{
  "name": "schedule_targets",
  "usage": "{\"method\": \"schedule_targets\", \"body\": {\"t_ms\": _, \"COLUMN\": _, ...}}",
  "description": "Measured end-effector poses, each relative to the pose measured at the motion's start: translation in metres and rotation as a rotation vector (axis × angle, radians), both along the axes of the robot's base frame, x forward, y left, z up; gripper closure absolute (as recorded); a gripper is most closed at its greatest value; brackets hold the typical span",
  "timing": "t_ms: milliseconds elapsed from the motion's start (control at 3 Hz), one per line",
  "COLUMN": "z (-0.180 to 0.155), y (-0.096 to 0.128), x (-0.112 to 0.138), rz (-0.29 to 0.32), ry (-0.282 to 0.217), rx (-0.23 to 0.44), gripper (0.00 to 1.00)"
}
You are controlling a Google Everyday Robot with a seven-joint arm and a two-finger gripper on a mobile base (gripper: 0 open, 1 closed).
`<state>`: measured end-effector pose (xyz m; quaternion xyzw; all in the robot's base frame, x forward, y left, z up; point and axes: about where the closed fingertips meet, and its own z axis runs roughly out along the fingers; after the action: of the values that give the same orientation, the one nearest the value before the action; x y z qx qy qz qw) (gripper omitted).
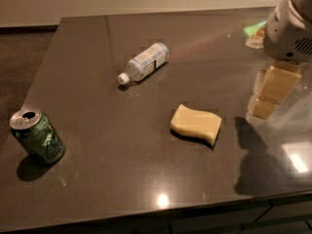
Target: Pick sponge
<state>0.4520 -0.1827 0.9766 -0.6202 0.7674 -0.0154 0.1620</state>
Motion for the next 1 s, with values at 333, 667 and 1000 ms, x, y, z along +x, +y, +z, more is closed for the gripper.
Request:
{"method": "schedule_targets", "body": {"t_ms": 333, "z": -0.015, "y": 0.03, "x": 0.007, "rz": 0.036, "ry": 0.016, "rx": 0.005, "gripper": 0.0}}
{"method": "schedule_targets", "body": {"t_ms": 667, "z": -0.044, "y": 0.056, "x": 0.005, "rz": 0.083, "ry": 0.048, "rx": -0.005, "gripper": 0.0}}
{"method": "schedule_targets", "body": {"t_ms": 1000, "z": -0.069, "y": 0.072, "x": 0.005, "rz": 0.121, "ry": 0.07, "rx": -0.014, "gripper": 0.0}}
